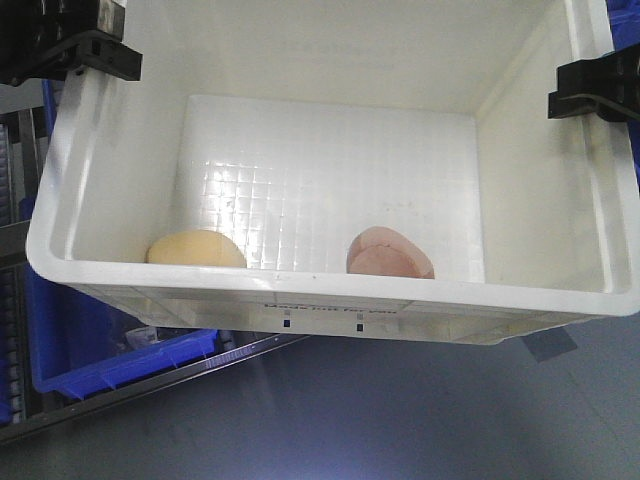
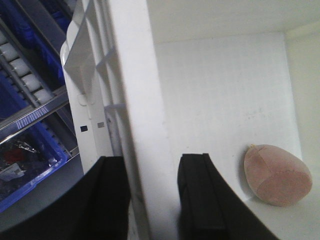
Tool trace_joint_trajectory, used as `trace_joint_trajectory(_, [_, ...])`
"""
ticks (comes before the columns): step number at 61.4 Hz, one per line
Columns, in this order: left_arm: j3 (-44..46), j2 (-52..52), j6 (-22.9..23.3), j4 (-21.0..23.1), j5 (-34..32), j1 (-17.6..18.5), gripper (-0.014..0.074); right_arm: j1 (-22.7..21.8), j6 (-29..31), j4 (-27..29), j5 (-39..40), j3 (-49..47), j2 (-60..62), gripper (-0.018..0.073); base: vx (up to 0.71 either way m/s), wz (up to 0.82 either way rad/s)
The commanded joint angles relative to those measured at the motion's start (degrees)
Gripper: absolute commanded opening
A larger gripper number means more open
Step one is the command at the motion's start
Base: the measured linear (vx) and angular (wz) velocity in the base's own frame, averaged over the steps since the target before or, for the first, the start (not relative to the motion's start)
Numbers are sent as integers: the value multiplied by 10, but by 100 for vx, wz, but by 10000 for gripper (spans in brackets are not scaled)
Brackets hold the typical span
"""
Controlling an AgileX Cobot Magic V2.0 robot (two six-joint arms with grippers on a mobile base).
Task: Place moving items into box and shelve
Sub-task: 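Keep holding the crate level as the base approaches the blue-bin shelf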
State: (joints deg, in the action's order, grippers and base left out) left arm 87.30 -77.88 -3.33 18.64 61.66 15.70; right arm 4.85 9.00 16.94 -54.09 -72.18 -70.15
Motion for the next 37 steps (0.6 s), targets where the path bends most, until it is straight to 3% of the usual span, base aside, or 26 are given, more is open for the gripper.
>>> trace_joint_trajectory(1, [24, 26, -8, 82, -68, 9, -6, 3, 9, 63, 64, -25, 21, -6, 3, 29])
trace_joint_trajectory(37, [24, 26, -8, 82, -68, 9, -6, 3, 9, 63, 64, -25, 21, -6, 2, 34])
